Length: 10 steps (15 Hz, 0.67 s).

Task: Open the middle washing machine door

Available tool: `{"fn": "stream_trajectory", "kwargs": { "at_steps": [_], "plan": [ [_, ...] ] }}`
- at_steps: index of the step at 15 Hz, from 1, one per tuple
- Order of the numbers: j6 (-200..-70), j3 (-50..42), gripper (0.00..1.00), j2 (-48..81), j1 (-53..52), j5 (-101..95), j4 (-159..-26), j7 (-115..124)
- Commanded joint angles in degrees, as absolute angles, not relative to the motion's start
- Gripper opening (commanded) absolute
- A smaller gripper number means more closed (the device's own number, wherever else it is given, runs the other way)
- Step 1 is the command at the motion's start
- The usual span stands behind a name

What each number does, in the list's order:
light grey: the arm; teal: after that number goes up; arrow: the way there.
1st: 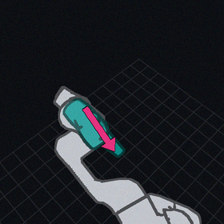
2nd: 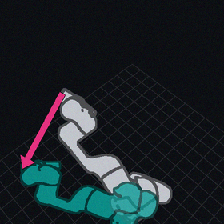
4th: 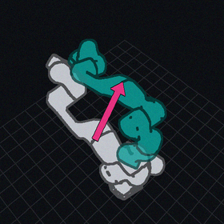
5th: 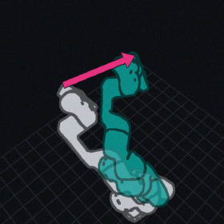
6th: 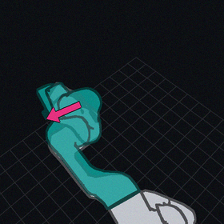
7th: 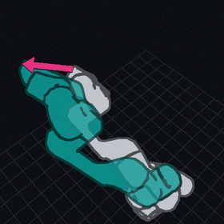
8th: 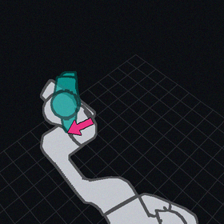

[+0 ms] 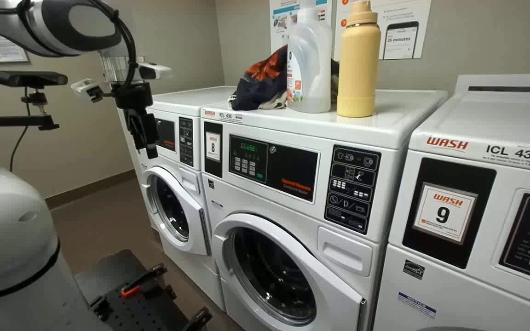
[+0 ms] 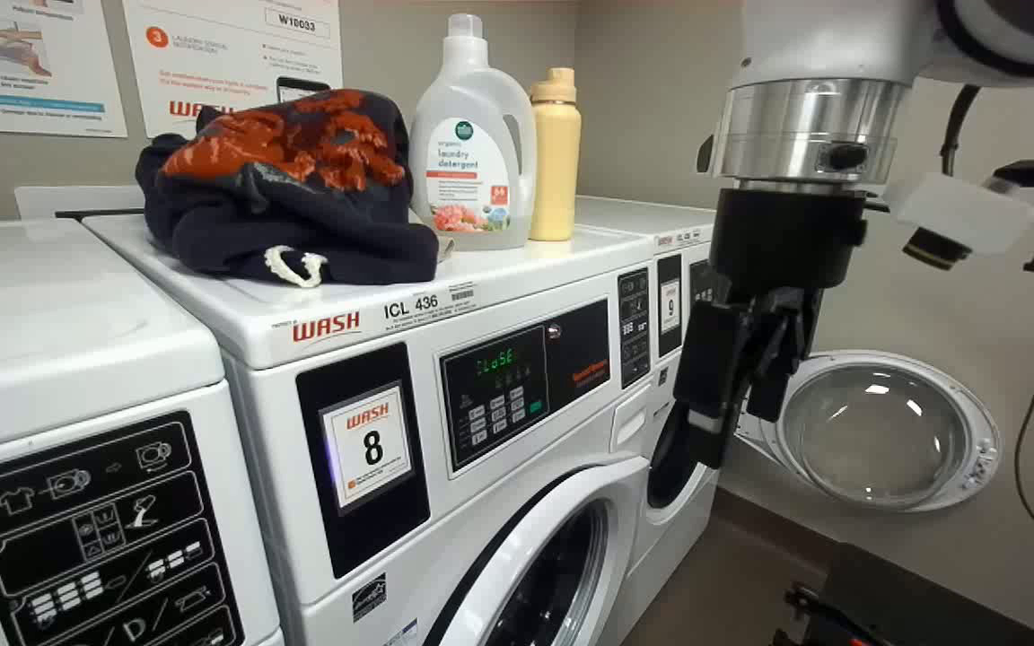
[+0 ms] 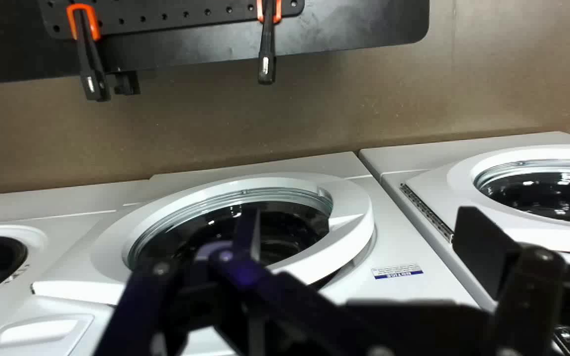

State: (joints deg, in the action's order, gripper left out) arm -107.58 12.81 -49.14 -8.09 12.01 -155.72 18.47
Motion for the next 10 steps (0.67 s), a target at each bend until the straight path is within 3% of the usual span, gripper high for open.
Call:
{"fn": "stream_trajectory", "kwargs": {
  "at_steps": [1, 10],
  "plan": [
    [-107.4, 13.0, 1.0, -49.2, -7.8, 12.2, -155.6, 18.3],
    [-112.9, 13.0, 1.0, -47.0, -7.1, 13.6, -158.4, 18.9]
  ]
}}
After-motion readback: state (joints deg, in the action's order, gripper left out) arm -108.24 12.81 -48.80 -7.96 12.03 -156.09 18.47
